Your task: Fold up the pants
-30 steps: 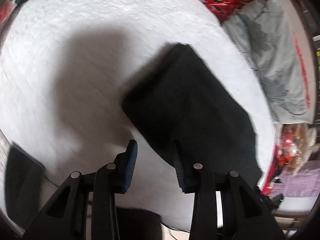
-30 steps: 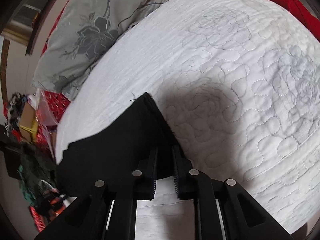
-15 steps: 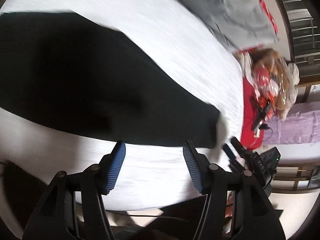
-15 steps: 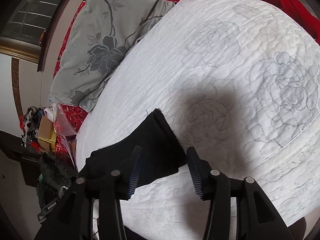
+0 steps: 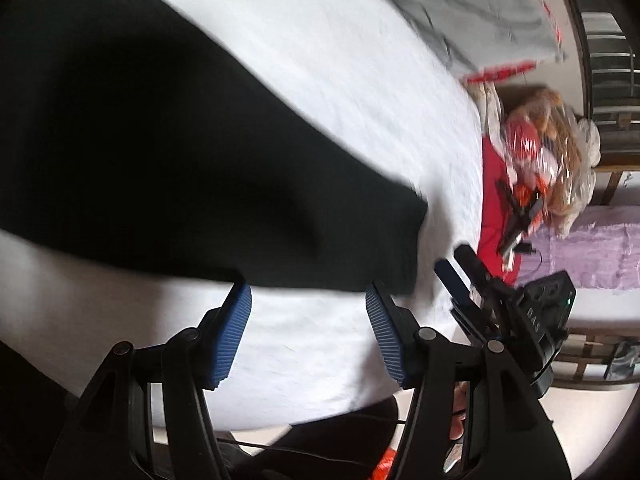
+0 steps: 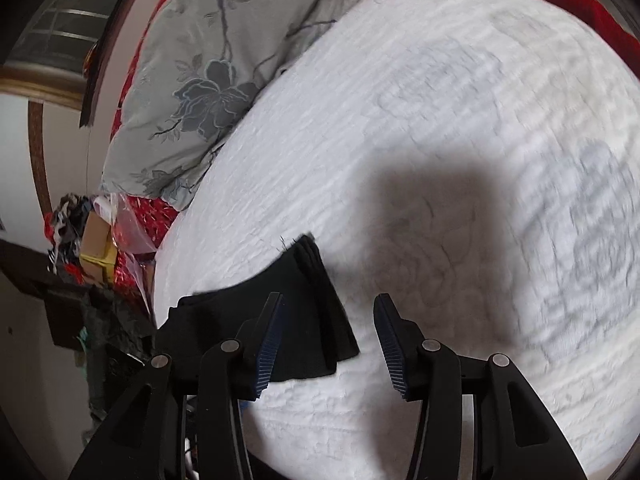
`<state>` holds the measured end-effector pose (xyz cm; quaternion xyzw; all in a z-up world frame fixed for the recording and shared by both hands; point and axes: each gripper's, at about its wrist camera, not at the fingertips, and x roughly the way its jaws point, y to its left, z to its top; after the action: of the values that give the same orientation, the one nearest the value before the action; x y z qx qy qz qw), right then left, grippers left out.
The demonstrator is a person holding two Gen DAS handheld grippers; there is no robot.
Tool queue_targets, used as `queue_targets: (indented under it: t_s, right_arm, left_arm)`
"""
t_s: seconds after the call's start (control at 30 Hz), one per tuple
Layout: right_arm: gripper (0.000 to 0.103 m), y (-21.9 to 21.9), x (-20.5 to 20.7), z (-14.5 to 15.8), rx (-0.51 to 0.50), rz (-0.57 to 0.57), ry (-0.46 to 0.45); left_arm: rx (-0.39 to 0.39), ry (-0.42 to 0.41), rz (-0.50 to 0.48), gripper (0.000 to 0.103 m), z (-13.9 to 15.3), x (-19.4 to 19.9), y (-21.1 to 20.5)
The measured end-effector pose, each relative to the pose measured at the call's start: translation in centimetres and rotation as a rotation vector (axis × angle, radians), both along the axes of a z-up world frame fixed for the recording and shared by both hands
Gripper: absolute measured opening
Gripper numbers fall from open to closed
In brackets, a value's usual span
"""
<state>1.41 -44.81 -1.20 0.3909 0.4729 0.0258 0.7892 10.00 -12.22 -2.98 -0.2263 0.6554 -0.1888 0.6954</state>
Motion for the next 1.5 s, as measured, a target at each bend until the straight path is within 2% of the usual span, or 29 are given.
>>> queue_targets:
  t_s: [0.13,0.23,0.37,0.47,0.57,0.67,0.73,0.8,0.87,1.0,1.07,1.17,1.23,1.27,1.33,1.37,1.5]
  right_arm:
    - [0.049,3.0,2.7,1.7,-0.060,0.125,-0.057]
    - [0.049,7.2,5.5,3.1,-0.095,0.270,-0.100]
    - [0.049,14.2,9.9,3.4,-0.104,0.437,-0.118]
    - [0.049,18.5,12.8,2.5,-0.068,0.490,-0.088]
    - [0.049,22.7,15.1,1.4,-0.084,0.545,-0.053]
    - [0.049,25.7,16.2,0.6,-0.135,0.593,-0.015]
    - [0.049,26.5,16.5,0.4,-0.125,0.606,-0.006]
    - [0.049,26.1,16.1,0.7,0.001,0.584,-0.034]
    - [0.049,26.1,16.1,1.0,0.060,0.583,-0.032]
    - [0.049,27.1,16.8,-0.2,0.023,0.629,0.026]
    - [0.049,27.1,17.2,-1.0,-0.029,0.605,0.049]
    - [0.048,27.1,17.4,-2.1,0.002,0.602,0.076]
    - [0.046,28.0,16.7,-2.0,0.096,0.712,0.071]
    - [0.046,28.5,16.2,-1.8,0.097,0.767,0.068]
    - [0.048,28.6,16.3,-1.7,0.053,0.793,0.071]
    - [0.048,28.3,16.6,-2.1,0.072,0.767,0.091]
    - [0.048,27.0,18.1,-3.9,0.249,0.621,0.146]
  left_arm:
    - [0.116,-0.124,0.051,0.058,2.7,3.0,6.4]
    - [0.212,-0.195,0.040,0.058,4.9,6.0,11.8]
    - [0.286,-0.154,-0.012,0.058,5.4,9.9,16.1]
    - [0.277,-0.134,-0.031,0.058,5.3,11.8,17.6]
    - [0.252,-0.106,-0.062,0.058,4.8,12.7,18.2]
    - [0.192,-0.054,-0.067,0.058,4.1,13.5,17.4]
    - [0.152,-0.043,-0.055,0.058,3.8,13.6,17.9]
    - [0.143,-0.046,-0.042,0.058,3.8,14.0,18.5]
    - [0.150,-0.035,-0.033,0.058,3.5,14.7,18.7]
    - [0.140,-0.002,-0.036,0.058,2.9,15.4,19.0]
    - [0.156,-0.010,-0.045,0.058,2.9,15.4,19.0]
    - [0.161,-0.016,-0.055,0.058,2.7,15.1,19.3]
    - [0.157,-0.020,-0.062,0.058,2.5,15.0,19.6]
    - [0.164,-0.021,-0.064,0.058,2.5,14.9,19.9]
    - [0.167,-0.018,-0.058,0.058,2.4,14.7,20.4]
    - [0.157,-0.019,-0.056,0.058,2.4,14.4,20.7]
    - [0.164,-0.016,-0.057,0.058,2.0,13.7,21.5]
